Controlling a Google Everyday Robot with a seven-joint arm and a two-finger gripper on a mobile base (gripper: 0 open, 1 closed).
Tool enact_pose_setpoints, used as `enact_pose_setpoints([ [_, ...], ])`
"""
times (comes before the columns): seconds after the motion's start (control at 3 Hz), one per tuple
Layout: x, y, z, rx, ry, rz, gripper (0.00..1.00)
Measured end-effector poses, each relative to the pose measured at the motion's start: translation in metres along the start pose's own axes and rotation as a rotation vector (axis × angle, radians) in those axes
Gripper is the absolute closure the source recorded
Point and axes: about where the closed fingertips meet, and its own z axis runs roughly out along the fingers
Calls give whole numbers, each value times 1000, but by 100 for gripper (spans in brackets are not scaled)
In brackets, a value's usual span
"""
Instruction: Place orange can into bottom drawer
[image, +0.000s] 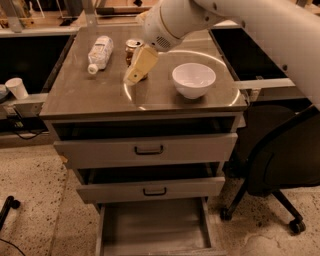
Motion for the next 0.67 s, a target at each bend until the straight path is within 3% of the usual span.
enact_pose_setpoints([
  [0.67, 30, -58, 23, 237, -78, 150, 0],
])
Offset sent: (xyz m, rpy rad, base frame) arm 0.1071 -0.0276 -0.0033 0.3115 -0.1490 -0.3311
